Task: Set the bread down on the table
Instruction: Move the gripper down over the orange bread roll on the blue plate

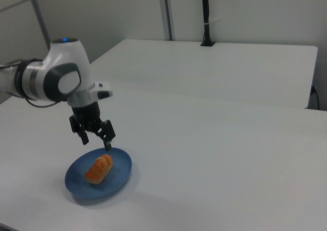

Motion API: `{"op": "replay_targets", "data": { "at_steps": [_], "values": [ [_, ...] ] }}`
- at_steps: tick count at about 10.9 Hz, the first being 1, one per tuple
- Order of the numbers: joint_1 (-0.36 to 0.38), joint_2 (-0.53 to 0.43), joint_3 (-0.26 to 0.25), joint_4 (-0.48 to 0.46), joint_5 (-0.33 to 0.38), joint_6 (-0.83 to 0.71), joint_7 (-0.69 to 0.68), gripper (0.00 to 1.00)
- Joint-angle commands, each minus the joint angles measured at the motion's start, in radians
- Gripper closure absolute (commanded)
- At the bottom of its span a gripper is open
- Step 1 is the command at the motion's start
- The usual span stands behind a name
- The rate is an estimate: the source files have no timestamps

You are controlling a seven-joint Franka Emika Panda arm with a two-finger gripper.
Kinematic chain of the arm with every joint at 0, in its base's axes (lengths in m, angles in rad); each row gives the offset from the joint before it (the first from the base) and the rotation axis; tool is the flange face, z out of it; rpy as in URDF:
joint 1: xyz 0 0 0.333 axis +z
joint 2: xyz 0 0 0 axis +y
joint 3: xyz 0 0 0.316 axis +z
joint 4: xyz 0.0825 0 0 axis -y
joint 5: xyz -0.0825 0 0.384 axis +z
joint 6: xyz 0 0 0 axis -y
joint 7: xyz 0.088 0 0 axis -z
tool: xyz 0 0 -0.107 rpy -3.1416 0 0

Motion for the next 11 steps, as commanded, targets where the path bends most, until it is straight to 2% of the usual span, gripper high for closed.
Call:
{"op": "replay_targets", "data": {
  "at_steps": [1,5,7,10,11],
  "values": [
    [0.006,-0.007,-0.004,-0.139,0.006,0.179,-0.011,0.0],
    [0.035,0.087,-0.004,-0.154,0.006,0.279,-0.011,0.0],
    [0.035,0.101,-0.004,-0.161,0.006,0.282,-0.011,0.02],
    [0.023,0.084,-0.004,-0.159,0.006,0.266,-0.011,0.51],
    [0.021,0.081,-0.004,-0.158,0.006,0.249,-0.009,0.63]
  ]
}}
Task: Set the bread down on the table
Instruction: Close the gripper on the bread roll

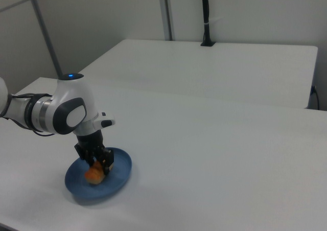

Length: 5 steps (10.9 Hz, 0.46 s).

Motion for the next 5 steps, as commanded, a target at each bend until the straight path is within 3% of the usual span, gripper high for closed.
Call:
{"op": "replay_targets", "data": {
  "at_steps": [1,2,5],
  "values": [
    [-0.004,-0.044,-0.004,-0.015,0.006,-0.037,-0.009,0.73],
    [-0.004,-0.064,-0.004,-0.011,0.006,-0.07,-0.009,0.78],
    [-0.003,-0.118,-0.004,0.043,0.006,-0.201,-0.011,0.8]
  ]
}}
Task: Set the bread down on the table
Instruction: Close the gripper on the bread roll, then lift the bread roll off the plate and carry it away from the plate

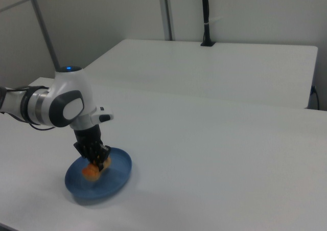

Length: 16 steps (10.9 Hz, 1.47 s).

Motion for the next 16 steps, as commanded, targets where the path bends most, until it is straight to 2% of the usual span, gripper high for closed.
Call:
{"op": "replay_targets", "data": {
  "at_steps": [1,5,9,12,16],
  "values": [
    [0.004,-0.078,-0.005,0.06,0.005,-0.173,-0.012,0.8],
    [-0.03,-0.11,-0.013,0.236,-0.006,-0.386,-0.037,0.8],
    [-0.024,-0.118,-0.011,0.459,-0.005,-0.574,-0.041,0.79],
    [-0.032,-0.115,-0.019,0.493,-0.005,-0.586,-0.063,0.79],
    [-0.073,-0.104,-0.16,0.492,-0.008,-0.576,-0.315,0.79]
  ]
}}
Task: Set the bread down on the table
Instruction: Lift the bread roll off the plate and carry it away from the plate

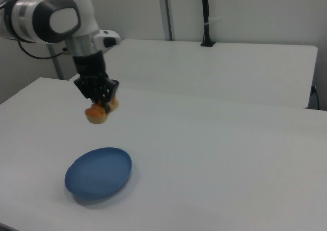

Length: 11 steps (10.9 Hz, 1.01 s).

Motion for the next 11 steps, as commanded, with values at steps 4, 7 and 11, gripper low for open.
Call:
{"op": "replay_targets", "data": {
  "at_steps": [4,7,11],
  "values": [
    [-0.118,0.035,-0.116,0.043,-0.005,-0.009,-0.335,0.79],
    [-0.152,0.074,-0.116,0.026,-0.005,0.054,-0.34,0.78],
    [-0.207,0.101,-0.117,-0.128,-0.005,0.267,-0.394,0.78]
  ]
}}
